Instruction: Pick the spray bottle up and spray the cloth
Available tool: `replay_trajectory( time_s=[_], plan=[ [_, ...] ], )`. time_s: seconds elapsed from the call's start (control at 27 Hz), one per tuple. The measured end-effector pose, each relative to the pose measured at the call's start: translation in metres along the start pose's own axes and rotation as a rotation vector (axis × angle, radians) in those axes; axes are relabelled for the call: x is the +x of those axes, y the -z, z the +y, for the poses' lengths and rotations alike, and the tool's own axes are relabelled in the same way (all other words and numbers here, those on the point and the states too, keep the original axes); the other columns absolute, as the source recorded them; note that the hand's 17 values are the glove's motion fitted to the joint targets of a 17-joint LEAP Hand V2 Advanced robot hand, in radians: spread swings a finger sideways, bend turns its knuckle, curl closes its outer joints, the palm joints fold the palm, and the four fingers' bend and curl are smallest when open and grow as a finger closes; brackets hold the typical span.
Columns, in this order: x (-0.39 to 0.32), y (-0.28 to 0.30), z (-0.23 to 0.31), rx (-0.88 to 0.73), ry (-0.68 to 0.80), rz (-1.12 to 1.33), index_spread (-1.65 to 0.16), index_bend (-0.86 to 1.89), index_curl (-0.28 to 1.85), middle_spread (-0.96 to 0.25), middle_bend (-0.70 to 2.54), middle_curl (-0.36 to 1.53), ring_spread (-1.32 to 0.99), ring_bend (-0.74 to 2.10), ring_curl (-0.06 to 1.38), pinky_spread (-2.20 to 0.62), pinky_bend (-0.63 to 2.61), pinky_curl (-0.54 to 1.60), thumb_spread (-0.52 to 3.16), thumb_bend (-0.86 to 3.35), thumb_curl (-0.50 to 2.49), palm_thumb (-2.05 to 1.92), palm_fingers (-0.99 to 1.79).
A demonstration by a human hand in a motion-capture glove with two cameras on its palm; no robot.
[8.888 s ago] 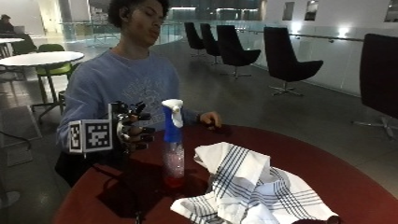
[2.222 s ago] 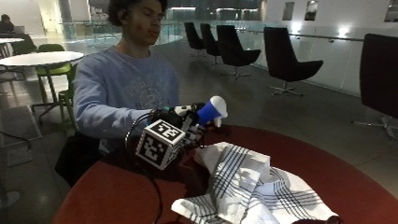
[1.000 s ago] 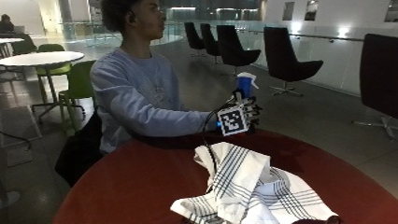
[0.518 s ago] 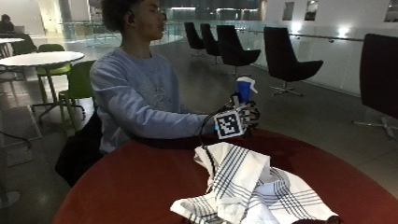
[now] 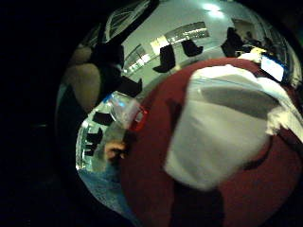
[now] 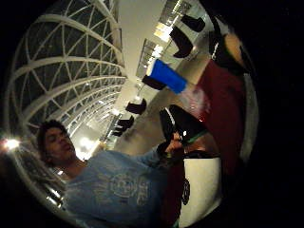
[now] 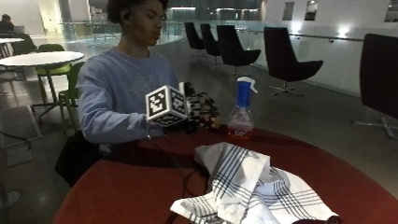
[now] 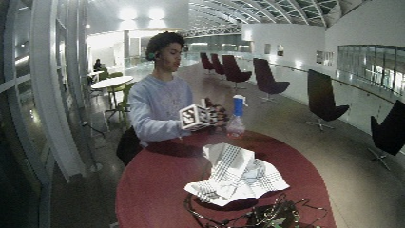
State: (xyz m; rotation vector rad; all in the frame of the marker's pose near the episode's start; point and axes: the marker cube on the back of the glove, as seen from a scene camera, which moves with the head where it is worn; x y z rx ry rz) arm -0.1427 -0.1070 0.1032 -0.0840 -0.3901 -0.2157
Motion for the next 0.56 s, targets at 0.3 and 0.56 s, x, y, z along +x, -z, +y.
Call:
replay_trajectory(
  time_s=[0.3,0.56],
  plan=[
    [0.041,0.114,0.07,0.088,-0.108,0.183,-0.26,0.17,0.37,-0.06,0.33,0.47,-0.05,0.29,0.36,0.19,0.17,0.29,1.04,-0.02,0.38,0.73,0.92],
    [0.062,0.14,0.109,0.091,-0.138,0.3,-0.26,0.17,0.38,-0.06,0.31,0.46,-0.05,0.25,0.35,0.19,0.17,0.29,1.05,-0.02,0.38,0.74,0.92]
  ],
)
